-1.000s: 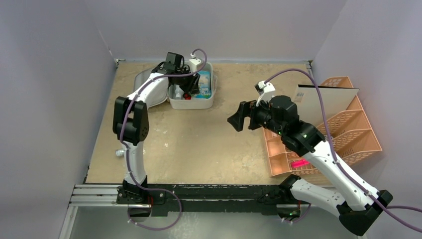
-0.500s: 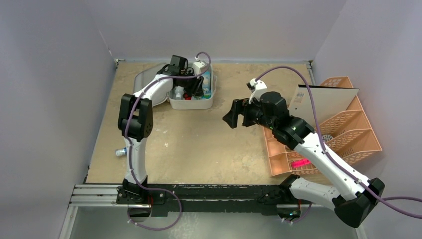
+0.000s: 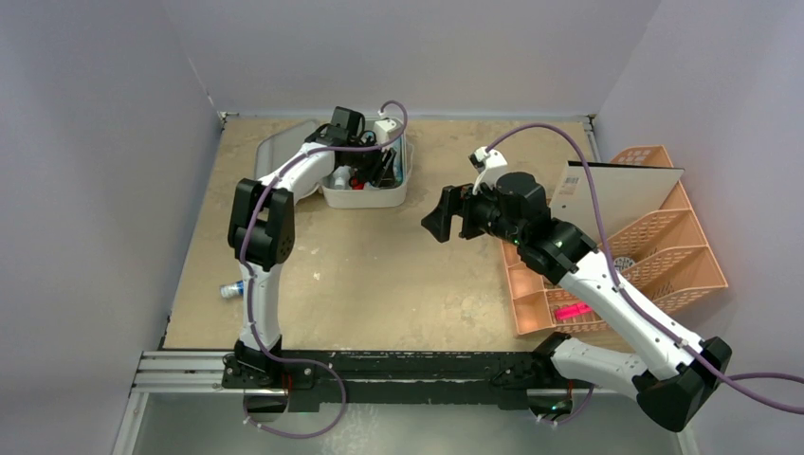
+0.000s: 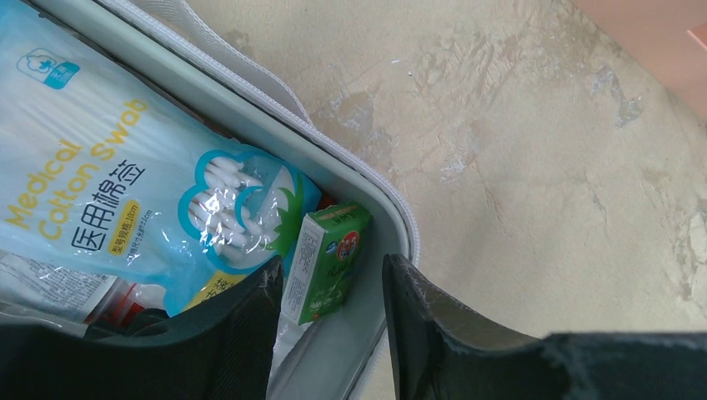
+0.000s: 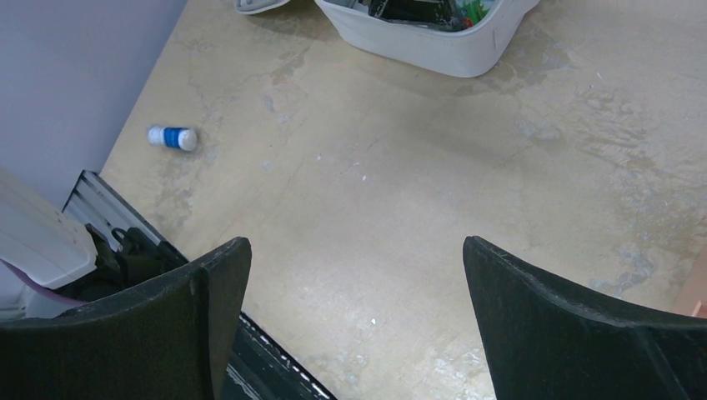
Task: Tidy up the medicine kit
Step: Place the medical item at the medicine box, then pick up the medical item at the center of the board.
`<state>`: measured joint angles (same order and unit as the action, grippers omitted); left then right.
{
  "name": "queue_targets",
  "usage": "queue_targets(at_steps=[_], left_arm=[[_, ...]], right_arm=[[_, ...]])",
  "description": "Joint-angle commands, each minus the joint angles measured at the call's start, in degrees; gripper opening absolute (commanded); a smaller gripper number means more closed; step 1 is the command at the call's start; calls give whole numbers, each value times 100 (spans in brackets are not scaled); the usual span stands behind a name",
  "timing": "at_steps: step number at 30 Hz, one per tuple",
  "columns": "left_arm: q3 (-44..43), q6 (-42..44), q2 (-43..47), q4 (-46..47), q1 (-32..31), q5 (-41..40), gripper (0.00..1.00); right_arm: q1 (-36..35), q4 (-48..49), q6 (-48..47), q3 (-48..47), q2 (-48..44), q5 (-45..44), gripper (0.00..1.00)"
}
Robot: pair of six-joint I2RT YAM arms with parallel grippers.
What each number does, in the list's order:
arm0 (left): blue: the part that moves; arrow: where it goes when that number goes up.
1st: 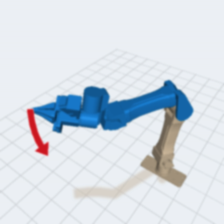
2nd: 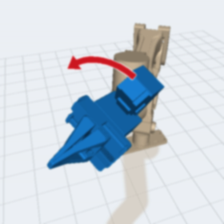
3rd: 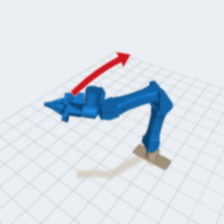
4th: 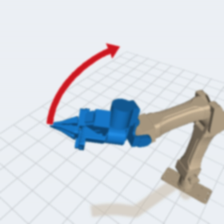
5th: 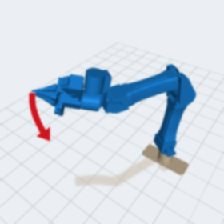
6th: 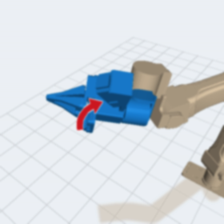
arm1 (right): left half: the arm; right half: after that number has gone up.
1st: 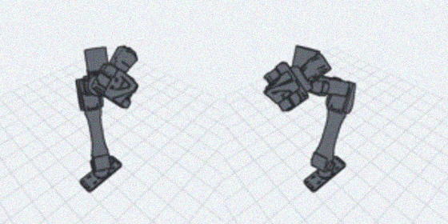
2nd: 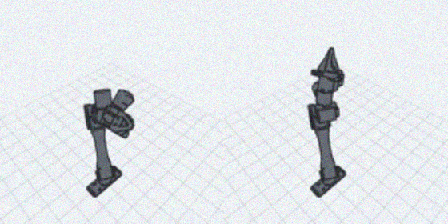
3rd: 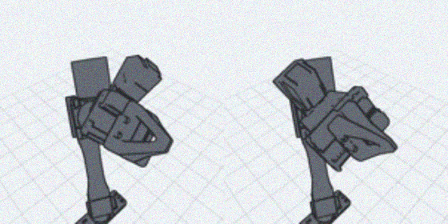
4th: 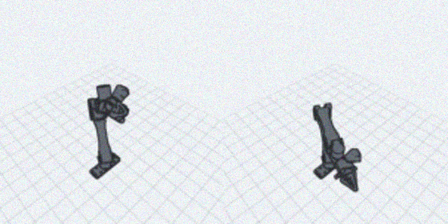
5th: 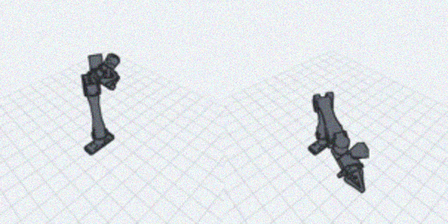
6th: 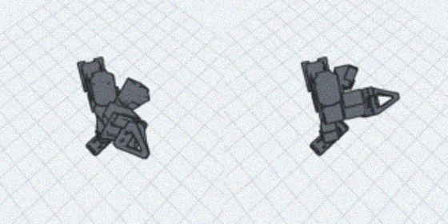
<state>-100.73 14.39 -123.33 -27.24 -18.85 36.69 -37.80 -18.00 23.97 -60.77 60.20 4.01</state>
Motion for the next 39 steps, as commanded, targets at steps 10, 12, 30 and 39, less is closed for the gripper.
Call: queue_targets(at_steps=[10, 12, 30, 39], left_arm=[[-34, -1029, 756, 154, 4, -82, 46], [164, -1269, 1031, 199, 4, -441, 49], [1834, -4416, 3560, -1953, 232, -5546, 100], [3299, -6994, 5025, -2788, 1312, -6060, 75]], right_arm=[[27, 173, -94, -104, -360, -67, 99], [27, 86, -100, -91, -417, -71, 99], [27, -247, 226, 172, -919, -217, 99], [27, -17, 399, 285, -715, 122, 99]])
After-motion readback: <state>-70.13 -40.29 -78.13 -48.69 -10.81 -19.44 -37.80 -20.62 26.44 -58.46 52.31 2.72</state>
